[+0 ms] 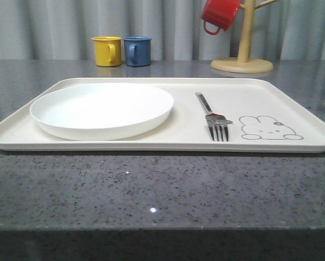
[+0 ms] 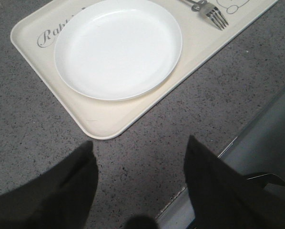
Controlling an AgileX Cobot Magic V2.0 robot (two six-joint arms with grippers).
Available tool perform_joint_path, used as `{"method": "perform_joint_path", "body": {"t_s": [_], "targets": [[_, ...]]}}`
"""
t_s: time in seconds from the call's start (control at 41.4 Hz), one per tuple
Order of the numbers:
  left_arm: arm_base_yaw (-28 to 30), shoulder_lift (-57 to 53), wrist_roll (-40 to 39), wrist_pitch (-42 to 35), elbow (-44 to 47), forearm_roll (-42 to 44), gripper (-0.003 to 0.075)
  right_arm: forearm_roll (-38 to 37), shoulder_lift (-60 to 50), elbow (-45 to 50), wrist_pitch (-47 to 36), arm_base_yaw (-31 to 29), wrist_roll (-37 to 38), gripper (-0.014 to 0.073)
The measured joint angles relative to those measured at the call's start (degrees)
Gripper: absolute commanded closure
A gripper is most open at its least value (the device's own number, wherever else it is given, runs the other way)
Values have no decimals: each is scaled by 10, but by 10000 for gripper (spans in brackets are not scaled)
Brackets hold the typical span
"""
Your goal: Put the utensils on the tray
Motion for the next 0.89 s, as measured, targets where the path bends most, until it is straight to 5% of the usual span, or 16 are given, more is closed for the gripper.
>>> {"method": "perform_joint_path", "body": {"t_s": [0.217, 0.459, 0.894], "targets": [[0, 0, 0, 0, 0, 0, 334, 2, 30, 0, -4, 0, -1, 277], [0, 0, 0, 0, 0, 0, 334, -2, 32, 0, -6, -2, -7, 522], [0, 0, 0, 0, 0, 0, 334, 1, 27, -34, -4, 25, -19, 524]]}}
